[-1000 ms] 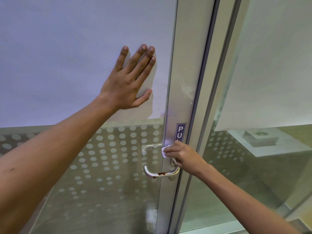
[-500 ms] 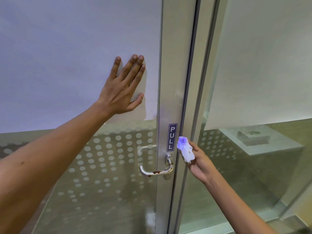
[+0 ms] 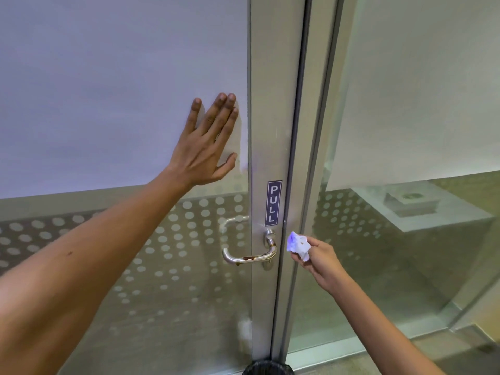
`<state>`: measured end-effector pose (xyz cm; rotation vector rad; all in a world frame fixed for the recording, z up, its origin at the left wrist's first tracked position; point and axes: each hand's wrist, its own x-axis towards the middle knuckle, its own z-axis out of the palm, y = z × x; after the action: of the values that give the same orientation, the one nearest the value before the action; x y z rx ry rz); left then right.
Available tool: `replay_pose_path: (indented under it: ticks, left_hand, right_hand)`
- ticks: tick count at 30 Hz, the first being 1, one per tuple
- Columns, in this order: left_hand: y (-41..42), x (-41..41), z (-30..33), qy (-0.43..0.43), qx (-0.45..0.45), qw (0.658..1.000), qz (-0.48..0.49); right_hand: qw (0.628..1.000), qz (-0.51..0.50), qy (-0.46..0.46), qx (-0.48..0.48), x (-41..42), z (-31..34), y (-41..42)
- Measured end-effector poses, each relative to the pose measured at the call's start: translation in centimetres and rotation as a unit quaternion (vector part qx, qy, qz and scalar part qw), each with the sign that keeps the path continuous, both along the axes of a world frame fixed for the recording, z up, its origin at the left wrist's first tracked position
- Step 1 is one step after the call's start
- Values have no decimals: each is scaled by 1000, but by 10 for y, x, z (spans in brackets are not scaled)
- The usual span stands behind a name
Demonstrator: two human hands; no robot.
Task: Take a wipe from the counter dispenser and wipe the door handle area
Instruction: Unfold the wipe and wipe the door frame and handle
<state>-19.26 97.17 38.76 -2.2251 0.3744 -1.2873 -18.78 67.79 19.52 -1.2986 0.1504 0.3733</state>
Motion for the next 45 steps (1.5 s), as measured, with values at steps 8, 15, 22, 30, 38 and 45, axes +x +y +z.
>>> replay_pose_path:
  ticks: [8,15,22,30,38,45]
  left_hand:
    - [3,8,-4,-25,23,999,8]
    - [3,7,-4,-20,20,1000,6]
    - [2,5,-4,-8,11,1000,-3]
    - [2,4,-4,-2,8,1000,-13]
    - [3,3,-4,3,8,1000,-22]
    - [3,1,-3,9,6,1000,-19]
  right_hand:
    - [984,-52,-30,-168,9,-8,46]
    - [966,-88,-24,-243,11,-1,61]
    - [978,-47,87,-185,18,8,62]
    - [981,-36,132,-140,21,20,71]
    - [967,-55,97,-230,20,17,78]
    - [892,-32,-9,-450,20,12,86]
